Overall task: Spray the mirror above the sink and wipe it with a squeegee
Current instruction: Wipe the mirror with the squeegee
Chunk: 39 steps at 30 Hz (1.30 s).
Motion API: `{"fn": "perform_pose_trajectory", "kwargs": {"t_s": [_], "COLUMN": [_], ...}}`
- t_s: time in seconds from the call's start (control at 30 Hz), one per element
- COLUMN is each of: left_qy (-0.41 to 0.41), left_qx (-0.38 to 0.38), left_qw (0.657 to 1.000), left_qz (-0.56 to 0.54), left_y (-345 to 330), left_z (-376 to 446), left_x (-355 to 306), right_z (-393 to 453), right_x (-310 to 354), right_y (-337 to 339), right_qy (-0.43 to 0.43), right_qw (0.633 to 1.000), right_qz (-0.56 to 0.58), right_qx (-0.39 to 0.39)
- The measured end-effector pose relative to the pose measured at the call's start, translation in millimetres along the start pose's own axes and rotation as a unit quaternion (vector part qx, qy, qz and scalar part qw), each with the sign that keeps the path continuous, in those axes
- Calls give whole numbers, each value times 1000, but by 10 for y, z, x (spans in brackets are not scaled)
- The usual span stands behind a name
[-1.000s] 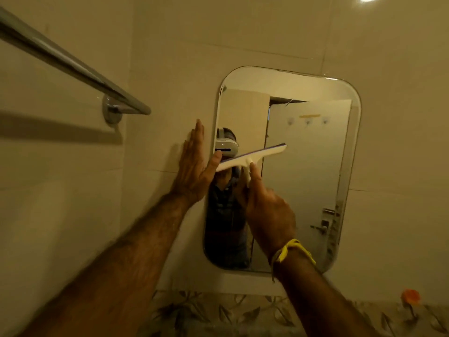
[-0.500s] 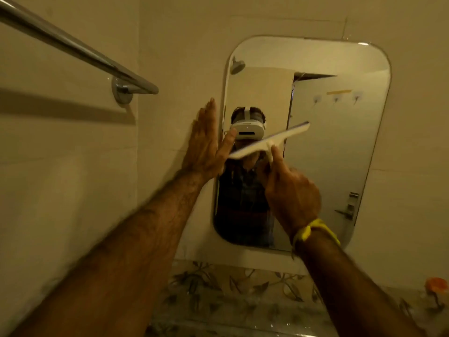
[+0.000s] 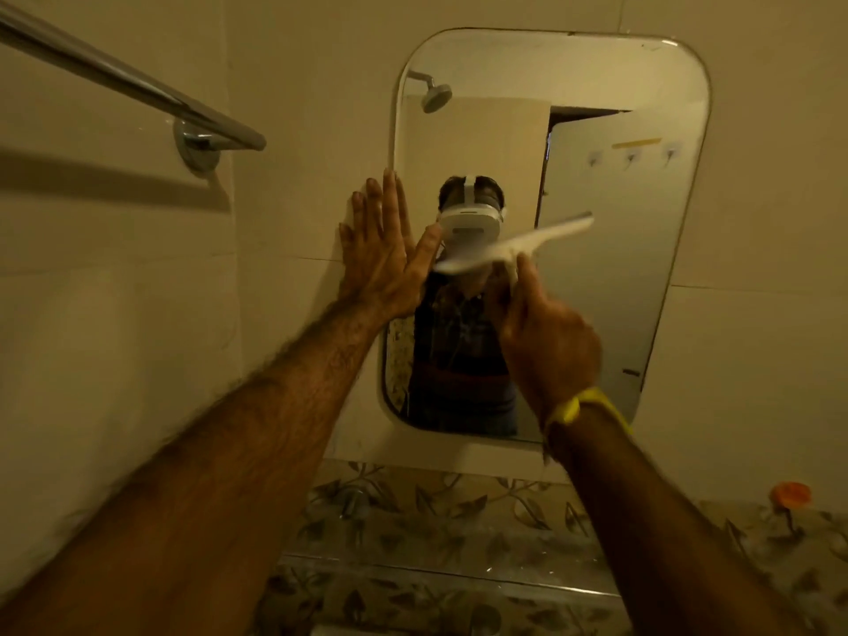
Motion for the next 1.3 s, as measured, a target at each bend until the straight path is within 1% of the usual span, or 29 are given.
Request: {"fn": "perform_pose_trajectory", "kwargs": {"t_s": [0.1, 0.17, 0.23, 0.3, 0.37, 0.4, 0.5, 0.57, 0.63, 0.73, 0.8, 0.87, 0.9, 0.93, 1.0, 1.03, 1.07, 1.17, 1.3], "left_qy": [18, 28, 27, 20, 8, -2, -19, -7, 7, 2, -8, -18, -22, -24, -24, -26, -30, -53, -81], "left_qx": [-7, -7, 6, 29, 53, 59, 63, 43, 18, 2, -4, -10, -12, -14, -21, -26, -30, -39, -47], "left_qw": [999, 999, 999, 999, 998, 998, 996, 996, 996, 996, 996, 996, 995, 995, 993, 992, 991, 988, 984], "left_qz": [34, 33, 30, 23, 27, 37, 61, 72, 85, 84, 83, 89, 94, 99, 113, 120, 126, 137, 150], "left_y": [-46, -45, -40, -37, -47, -58, -121, -180, -226, -266, -270, -281, -287, -293, -301, -302, -303, -311, -305], "left_z": [-2, 6, -14, -75, -158, -202, -258, -267, -268, -261, -261, -266, -269, -270, -277, -283, -288, -313, -352], "left_x": [-52, -74, -62, -27, 30, 54, 42, -15, -59, -44, -8, 14, 17, 19, 41, 61, 84, 168, 266], "right_z": [575, 704, 520, 124, -229, -277, 139, 583, 801, 423, -43, -239, -158, 0, 373, 510, 575, 317, -501], "right_x": [155, 176, 113, -50, -201, -241, -275, -354, -423, -380, -343, -343, -362, -400, -495, -528, -545, -425, -81], "right_y": [60, 68, 54, 18, 51, 83, 231, 333, 374, 272, 125, 61, 79, 123, 266, 317, 325, 166, -143], "right_qy": [-26, -41, -38, -42, -62, -70, -108, -147, -172, -177, -175, -179, -186, -198, -247, -269, -286, -296, -314], "right_qw": [999, 998, 998, 998, 998, 997, 991, 982, 976, 974, 976, 976, 974, 969, 943, 930, 923, 921, 932], "right_qz": [11, 21, 28, 36, 31, 27, 61, 86, 72, 90, 110, 109, 111, 114, 136, 138, 137, 153, 130], "right_qx": [-37, -43, -33, -15, 2, 1, -44, -87, -111, -110, -74, -50, -64, -96, -180, -209, -219, -202, -126]}}
Point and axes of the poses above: each hand's wrist, its own z-axis towards the middle knuckle, its own y-axis out of the back of the hand, x = y × z, the point moved 4 cm from there along z, towards the middle knuckle, and after that the axes turned 1 degree about -x, right-handed, at the moved point
